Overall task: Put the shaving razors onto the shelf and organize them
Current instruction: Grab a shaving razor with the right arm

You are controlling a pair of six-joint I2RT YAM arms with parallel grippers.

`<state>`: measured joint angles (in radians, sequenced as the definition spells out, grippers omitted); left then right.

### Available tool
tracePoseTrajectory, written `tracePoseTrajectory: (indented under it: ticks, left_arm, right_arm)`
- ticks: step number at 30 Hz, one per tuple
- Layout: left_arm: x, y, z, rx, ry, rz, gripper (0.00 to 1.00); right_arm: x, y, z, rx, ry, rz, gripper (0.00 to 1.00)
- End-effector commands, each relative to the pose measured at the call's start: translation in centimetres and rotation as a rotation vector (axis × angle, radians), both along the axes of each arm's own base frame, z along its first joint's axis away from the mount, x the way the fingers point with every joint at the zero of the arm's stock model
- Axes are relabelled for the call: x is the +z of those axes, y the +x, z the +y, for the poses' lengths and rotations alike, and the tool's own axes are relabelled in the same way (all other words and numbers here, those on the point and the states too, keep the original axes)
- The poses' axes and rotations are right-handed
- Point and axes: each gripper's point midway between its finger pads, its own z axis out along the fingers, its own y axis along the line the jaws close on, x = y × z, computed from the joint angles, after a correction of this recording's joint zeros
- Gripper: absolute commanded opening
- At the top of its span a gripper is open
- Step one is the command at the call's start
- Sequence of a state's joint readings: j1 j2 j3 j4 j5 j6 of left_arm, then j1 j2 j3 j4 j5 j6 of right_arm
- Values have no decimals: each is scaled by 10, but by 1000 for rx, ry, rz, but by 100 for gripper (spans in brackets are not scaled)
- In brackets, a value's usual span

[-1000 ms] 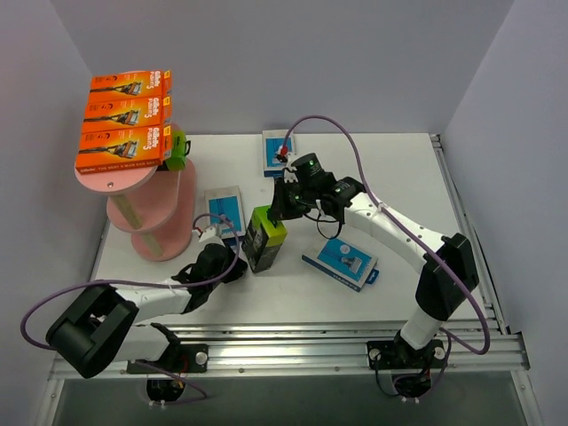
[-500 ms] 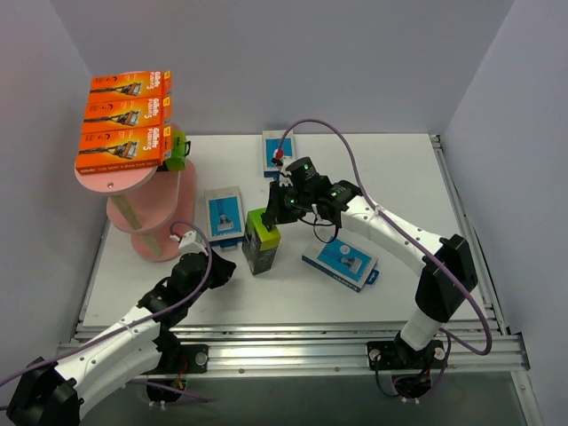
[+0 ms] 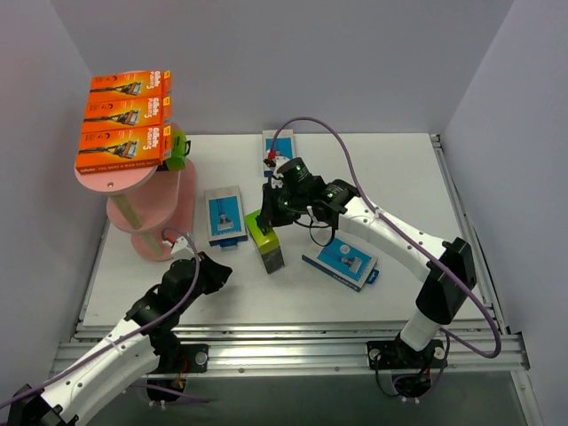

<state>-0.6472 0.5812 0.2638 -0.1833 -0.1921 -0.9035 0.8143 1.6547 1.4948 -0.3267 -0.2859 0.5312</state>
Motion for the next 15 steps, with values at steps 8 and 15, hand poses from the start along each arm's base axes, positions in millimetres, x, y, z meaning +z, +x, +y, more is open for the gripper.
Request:
tracePoseTrajectory:
  ticks: [8,15]
  left_arm:
    - [-6,-21,0,-21,-91,32,20]
    - [-11,-26,2,-29,-74,41,20]
  right_arm:
    - [53,-10,2,-15,81,-99,0]
    - [46,-21,8,11,86,-87,0]
